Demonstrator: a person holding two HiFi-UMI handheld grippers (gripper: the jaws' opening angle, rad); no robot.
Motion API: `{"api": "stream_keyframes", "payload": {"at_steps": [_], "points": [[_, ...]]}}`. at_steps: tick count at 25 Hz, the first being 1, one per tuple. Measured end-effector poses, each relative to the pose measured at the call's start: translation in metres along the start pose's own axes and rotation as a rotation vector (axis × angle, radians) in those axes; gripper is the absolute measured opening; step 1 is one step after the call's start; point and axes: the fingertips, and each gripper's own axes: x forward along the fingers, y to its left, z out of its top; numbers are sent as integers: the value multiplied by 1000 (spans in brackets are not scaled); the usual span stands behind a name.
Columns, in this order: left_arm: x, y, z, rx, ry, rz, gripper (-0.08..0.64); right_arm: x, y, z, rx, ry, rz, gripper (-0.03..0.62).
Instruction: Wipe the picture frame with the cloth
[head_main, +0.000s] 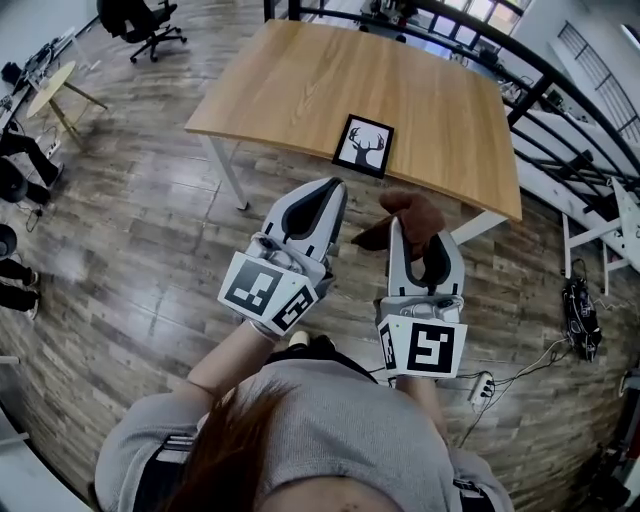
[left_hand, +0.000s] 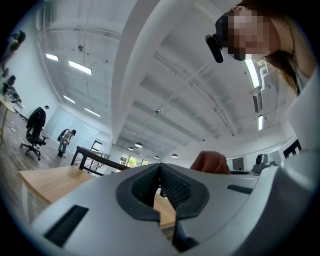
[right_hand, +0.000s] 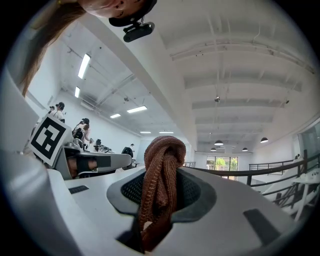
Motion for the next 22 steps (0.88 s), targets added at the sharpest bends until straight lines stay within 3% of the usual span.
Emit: {"api": "stream_keyframes", "payload": {"at_steps": [11, 19, 22], "points": [[-8, -30, 5, 11, -21, -12, 6, -24, 8, 11, 6, -21, 35, 133], [-18, -35, 6, 91, -2, 24, 6, -35, 11, 14, 9, -29, 38, 133], [-21, -33, 6, 85, -3, 34, 6, -36, 13, 17, 19, -34, 41, 133]]}}
